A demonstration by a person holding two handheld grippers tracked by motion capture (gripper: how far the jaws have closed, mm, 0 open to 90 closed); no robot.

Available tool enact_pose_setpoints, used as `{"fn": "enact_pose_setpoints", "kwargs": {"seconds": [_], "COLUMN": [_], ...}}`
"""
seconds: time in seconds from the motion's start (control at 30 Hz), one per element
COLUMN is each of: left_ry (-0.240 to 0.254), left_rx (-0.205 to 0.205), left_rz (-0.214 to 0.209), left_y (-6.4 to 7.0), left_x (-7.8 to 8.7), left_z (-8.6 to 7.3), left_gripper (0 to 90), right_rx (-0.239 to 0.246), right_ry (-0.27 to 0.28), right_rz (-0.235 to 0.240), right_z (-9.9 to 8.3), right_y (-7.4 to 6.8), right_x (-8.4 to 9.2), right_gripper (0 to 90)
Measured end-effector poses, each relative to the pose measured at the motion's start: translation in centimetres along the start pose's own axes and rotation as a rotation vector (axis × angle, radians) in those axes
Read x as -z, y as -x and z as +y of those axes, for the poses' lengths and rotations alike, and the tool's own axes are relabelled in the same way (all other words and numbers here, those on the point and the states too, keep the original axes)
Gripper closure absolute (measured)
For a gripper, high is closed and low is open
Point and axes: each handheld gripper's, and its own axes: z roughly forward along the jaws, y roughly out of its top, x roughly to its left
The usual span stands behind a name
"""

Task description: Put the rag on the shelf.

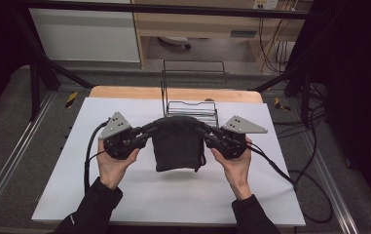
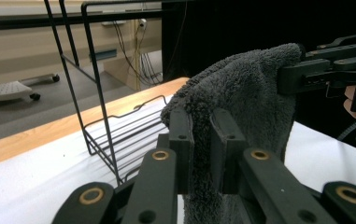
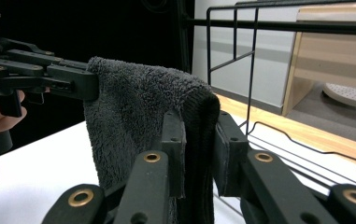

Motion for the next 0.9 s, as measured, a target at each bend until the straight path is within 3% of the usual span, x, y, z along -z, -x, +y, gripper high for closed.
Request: {"fn": "enact_pose_setpoints", "kwargs": {"seconds": [0.33,0.9], "left_ry": [0.063,0.155], "left_rx": [0.02,-0.006], "left_rz": [0.018,0.031], "left_y": [-0.3,0.0], "left_x": [-0.7,-1.6], "left_z": [1.1,4.8], "left_gripper": [80.2,80.3], "right_rx": [0.016,0.054], "right_ry": [0.042,0.149], "right_rz": [-0.029,-0.11], "right_z": [1.2,4.4], "right_y": [0.0,0.6], "right_x": [0.2,1.0], "right_gripper": [77.4,77.6]}}
